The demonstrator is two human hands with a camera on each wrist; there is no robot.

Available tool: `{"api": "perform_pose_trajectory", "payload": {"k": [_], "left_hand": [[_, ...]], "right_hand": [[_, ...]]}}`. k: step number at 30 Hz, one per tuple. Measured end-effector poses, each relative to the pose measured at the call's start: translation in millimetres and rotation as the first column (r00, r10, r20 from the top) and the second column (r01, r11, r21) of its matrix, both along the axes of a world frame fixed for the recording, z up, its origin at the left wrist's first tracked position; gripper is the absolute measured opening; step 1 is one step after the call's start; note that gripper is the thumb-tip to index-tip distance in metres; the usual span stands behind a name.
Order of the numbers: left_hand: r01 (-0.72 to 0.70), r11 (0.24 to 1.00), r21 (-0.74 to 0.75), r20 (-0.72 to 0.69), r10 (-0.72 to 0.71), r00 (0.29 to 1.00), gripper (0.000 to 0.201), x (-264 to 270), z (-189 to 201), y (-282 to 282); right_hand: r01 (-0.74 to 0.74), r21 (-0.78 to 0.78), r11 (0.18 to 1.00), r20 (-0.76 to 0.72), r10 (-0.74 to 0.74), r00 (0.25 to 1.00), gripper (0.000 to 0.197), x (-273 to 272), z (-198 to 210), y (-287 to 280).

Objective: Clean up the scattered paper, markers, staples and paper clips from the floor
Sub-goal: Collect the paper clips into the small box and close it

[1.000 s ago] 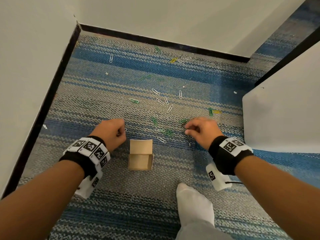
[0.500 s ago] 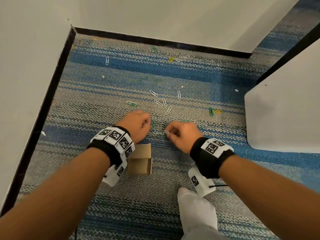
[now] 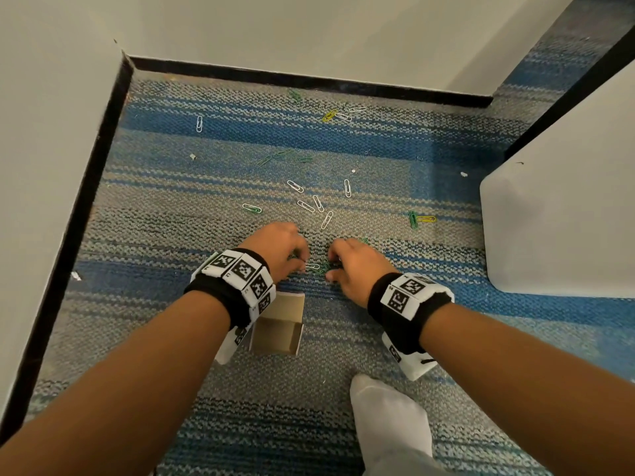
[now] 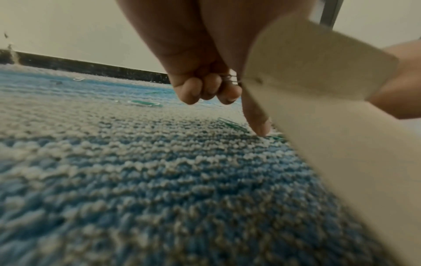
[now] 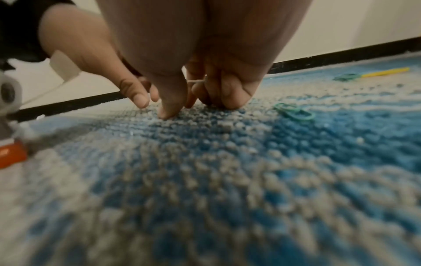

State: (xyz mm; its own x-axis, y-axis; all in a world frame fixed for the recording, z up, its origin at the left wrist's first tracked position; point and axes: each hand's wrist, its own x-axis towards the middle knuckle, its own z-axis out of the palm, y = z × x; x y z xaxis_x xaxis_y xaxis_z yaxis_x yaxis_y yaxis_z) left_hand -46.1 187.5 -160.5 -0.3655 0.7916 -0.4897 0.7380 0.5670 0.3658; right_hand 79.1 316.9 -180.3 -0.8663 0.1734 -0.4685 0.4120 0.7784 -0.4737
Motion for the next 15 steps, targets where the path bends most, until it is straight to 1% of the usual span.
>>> {"api": "perform_pose_trajectory", "payload": {"k": [2,5,6,8,10,11,12,13,15], "left_hand": [[0.024,1.0,-0.014,-0.016,-0.024,1.0,0.026,-0.1,-0.9,-1.5],[0.063,0.998,-0.011,-0.042,-0.063,0.997,0.021,2.5,-2.6,-4.2],[0.071,0.997,-0.002,-0.047,-0.071,0.996,0.019,3.2,-3.9,-5.4],[0.06,0.997,0.046,-0.038,-0.059,0.998,0.015,3.7,-5.7,-7.9],[-0.033,0.991,0.127,0.021,0.031,0.999,0.01,3.1,-4.6,-11.4],[-0.106,0.98,0.166,0.058,0.097,0.994,0.006,2.5,-2.5,-13.4],[-0.174,0.966,0.192,0.091,0.159,0.983,0.002,1.2,-0.5,-15.4],[-0.239,0.949,0.206,0.112,0.22,0.969,0.006,-0.4,0.9,-17.5],[-0.329,0.918,0.22,0.119,0.31,0.943,0.019,-6.1,1.0,-22.0]], "right_hand": [[-0.023,0.009,1.0,-0.009,0.023,1.0,0.017,-1.2,0.5,-0.5],[-0.043,0.015,0.999,-0.022,0.044,0.999,0.009,-1.2,4.6,-2.6],[-0.018,-0.014,1.0,-0.032,0.017,0.999,0.01,-1.4,6.2,-2.8],[0.097,-0.098,0.991,-0.054,-0.102,0.993,0.023,-2.3,7.0,-1.0],[0.202,-0.156,0.967,-0.07,-0.215,0.974,0.029,-3.0,6.0,1.1],[0.223,-0.169,0.96,-0.086,-0.239,0.967,0.025,-3.2,5.8,1.1],[0.221,-0.177,0.959,-0.108,-0.242,0.964,0.02,-3.6,5.8,0.2],[0.201,-0.182,0.963,-0.128,-0.226,0.966,0.018,-4.3,6.4,-2.0],[0.119,-0.16,0.98,-0.134,-0.141,0.981,0.019,-6.5,6.5,-9.0]]}}
